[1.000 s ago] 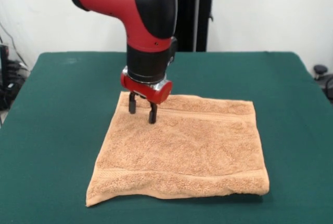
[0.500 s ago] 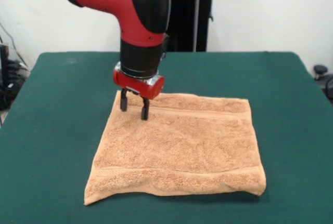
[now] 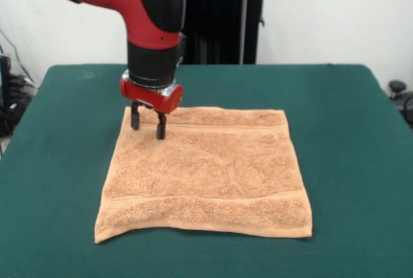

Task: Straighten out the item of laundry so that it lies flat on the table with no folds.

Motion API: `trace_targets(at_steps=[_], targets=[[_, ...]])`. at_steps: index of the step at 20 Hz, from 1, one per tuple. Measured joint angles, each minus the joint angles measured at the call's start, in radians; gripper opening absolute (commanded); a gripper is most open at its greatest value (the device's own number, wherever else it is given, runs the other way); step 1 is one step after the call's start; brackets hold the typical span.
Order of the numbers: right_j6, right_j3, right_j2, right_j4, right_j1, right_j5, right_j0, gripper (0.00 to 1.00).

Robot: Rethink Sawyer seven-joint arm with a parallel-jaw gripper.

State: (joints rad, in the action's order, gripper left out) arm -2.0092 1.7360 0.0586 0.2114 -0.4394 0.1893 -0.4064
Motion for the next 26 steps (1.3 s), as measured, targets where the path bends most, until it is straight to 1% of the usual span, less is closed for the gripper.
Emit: trace_targets(at_steps=[14,21,26], targets=[[0.0,0.001,-0.02,0.074,-0.009,-0.018,-0.021,1.0],[0.0,0.01,-0.076,0.074,-0.038,-0.018,-0.048,1.0],[0.0,0.011,-0.106,0.06,-0.071,-0.017,-0.047,1.0]])
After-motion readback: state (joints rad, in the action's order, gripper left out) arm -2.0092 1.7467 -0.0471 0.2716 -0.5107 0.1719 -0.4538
